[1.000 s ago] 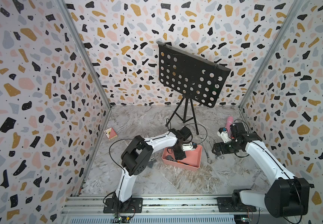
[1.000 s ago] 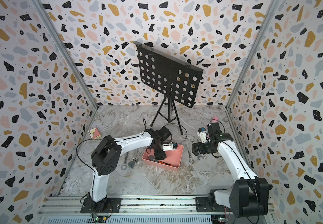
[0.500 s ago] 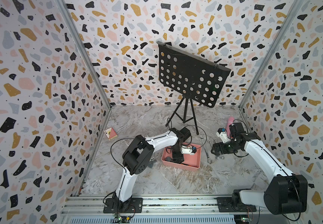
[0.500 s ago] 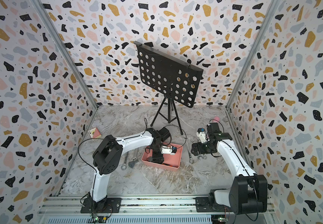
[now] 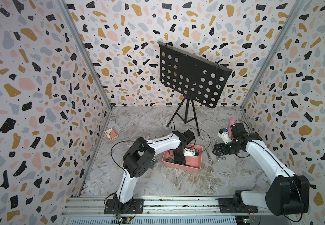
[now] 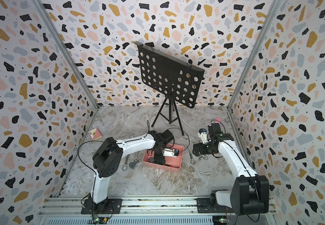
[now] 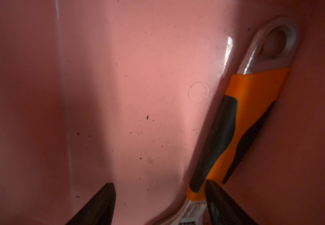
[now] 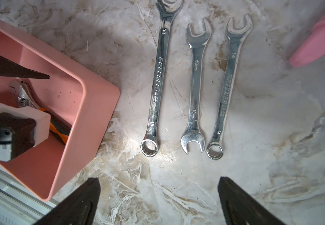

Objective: Take out the wrench from the storage box
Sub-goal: Pick up the wrench from the storage box.

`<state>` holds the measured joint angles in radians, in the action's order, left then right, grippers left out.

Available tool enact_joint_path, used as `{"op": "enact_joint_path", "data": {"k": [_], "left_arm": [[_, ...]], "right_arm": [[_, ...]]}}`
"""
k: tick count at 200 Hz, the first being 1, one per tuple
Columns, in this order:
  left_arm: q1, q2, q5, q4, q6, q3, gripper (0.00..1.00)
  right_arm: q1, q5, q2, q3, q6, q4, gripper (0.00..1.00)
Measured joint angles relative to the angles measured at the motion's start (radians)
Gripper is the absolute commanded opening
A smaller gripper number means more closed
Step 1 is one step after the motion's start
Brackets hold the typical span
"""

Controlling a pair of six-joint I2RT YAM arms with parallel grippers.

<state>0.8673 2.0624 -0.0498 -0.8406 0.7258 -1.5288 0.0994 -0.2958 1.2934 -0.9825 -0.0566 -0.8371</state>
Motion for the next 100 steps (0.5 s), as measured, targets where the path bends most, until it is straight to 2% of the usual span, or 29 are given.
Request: {"op": "enact_joint_path", "data": {"k": [63, 100], "left_arm": [[0.017, -0.002, 0.095, 0.012, -0.021, -0.023, 0.76], [0.016, 0.004, 0.190, 0.064, -0.042, -0.039, 0.76]], "right_arm": [[0.000, 0.000, 0.001, 0.000, 0.000, 0.000, 1.00], [0.000, -0.001, 0.001, 0.000, 0.000, 0.000, 1.00]]}}
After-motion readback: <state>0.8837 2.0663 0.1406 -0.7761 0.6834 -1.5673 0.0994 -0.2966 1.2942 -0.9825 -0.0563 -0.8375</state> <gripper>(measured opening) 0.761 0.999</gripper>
